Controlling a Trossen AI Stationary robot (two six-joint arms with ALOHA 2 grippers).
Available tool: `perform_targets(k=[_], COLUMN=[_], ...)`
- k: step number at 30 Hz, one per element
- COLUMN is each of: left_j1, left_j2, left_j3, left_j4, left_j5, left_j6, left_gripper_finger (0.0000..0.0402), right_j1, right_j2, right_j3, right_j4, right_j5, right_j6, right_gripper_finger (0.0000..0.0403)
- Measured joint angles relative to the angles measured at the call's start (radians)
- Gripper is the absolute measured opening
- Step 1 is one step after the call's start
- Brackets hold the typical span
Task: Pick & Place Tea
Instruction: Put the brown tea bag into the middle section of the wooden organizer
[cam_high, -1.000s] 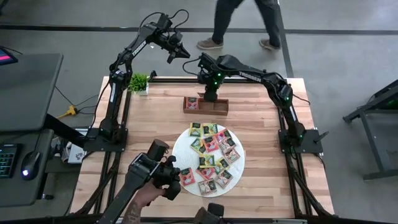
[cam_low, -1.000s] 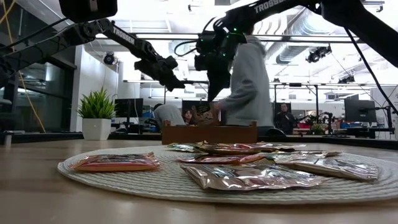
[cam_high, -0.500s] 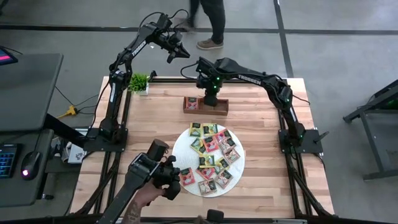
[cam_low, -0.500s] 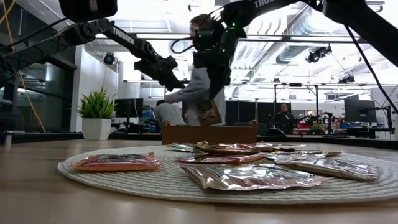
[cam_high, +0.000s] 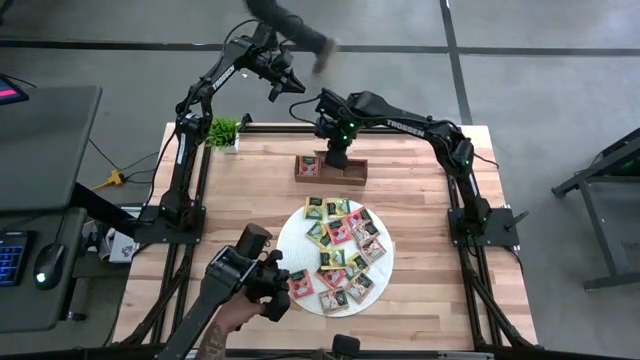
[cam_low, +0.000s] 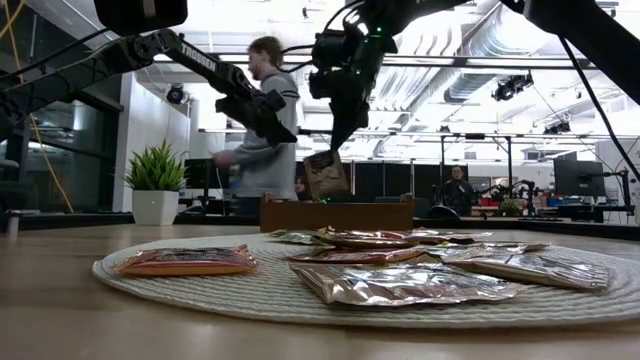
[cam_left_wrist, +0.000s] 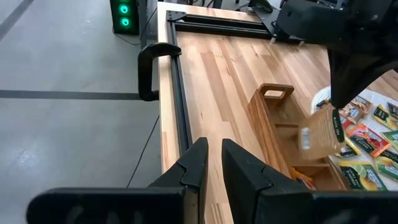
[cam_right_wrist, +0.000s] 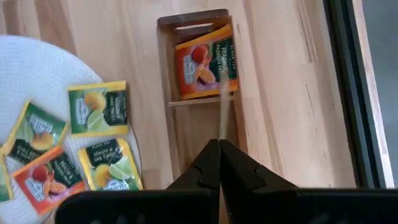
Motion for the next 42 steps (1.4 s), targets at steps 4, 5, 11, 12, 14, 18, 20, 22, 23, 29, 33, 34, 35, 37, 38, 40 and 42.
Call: perform_targets(k=[4, 5, 11, 12, 14, 18, 20, 22, 23, 29, 33, 34, 35, 37, 38, 40, 42], left_j1=[0.0, 0.0, 0.001, 0.001, 0.001, 0.001, 0.001, 0.001, 0.001, 0.001, 0.001, 0.001, 0.001, 0.001, 0.001, 0.001, 0.001], left_j2=[0.0, 0.0, 0.0, 0.0, 0.0, 0.0, 0.0, 0.0, 0.0, 0.0, 0.0, 0.0, 0.0, 0.0, 0.0, 0.0, 0.0], left_j3=[0.0, 0.0, 0.0, 0.0, 0.0, 0.0, 0.0, 0.0, 0.0, 0.0, 0.0, 0.0, 0.0, 0.0, 0.0, 0.0, 0.0], left_j4=[0.0, 0.0, 0.0, 0.0, 0.0, -0.003, -0.004, -0.004, -0.004, -0.004, -0.004, -0.004, -0.004, -0.004, -0.004, -0.004, -0.004], left_j5=[-0.001, -0.001, -0.004, -0.005, -0.005, -0.005, -0.004, -0.004, -0.004, -0.004, -0.004, -0.004, -0.004, -0.004, -0.004, -0.004, -0.004], left_j6=[0.0, 0.0, 0.005, 0.006, 0.007, 0.008, 0.008, 0.008, 0.008, 0.008, 0.008, 0.008, 0.008, 0.008, 0.008, 0.008, 0.008], left_gripper_finger=[0.0045, 0.0045, 0.0045, 0.0045, 0.0045, 0.0045, 0.0045, 0.0045, 0.0045, 0.0045, 0.0045, 0.0045, 0.0045, 0.0045, 0.0045, 0.0045, 0.0045], right_j1=[-0.002, -0.002, -0.002, -0.002, -0.002, -0.008, -0.009, -0.009, -0.009, -0.011, -0.008, -0.008, -0.008, -0.008, -0.008, -0.01, -0.015], right_j2=[0.001, 0.001, 0.002, 0.002, 0.002, 0.002, 0.002, 0.003, 0.003, 0.003, 0.005, 0.004, 0.003, 0.003, 0.002, 0.001, -0.007], right_j3=[0.0, 0.0, 0.0, 0.0, 0.0, -0.001, -0.001, -0.001, -0.001, -0.073, -0.136, -0.146, -0.158, -0.186, -0.199, -0.224, -0.246], right_j4=[0.001, 0.003, 0.003, 0.003, 0.005, 0.009, 0.008, 0.008, 0.008, 0.041, 0.106, 0.113, 0.117, 0.122, 0.122, 0.118, 0.116], right_j5=[0.0, 0.0, 0.005, 0.009, 0.02, 0.02, 0.026, 0.035, 0.036, 0.035, 0.026, 0.024, 0.026, 0.034, 0.038, 0.045, 0.045], right_j6=[0.011, 0.017, 0.038, 0.043, 0.05, 0.062, 0.062, 0.063, 0.065, 0.091, 0.098, 0.098, 0.098, 0.098, 0.098, 0.094, 0.09], right_gripper_finger=[0.0, 0.0, 0.0, 0.0, 0.0, 0.0, 0.0, 0.0, 0.0, 0.0, 0.0, 0.0, 0.0, 0.0, 0.0, 0.0, 0.0])
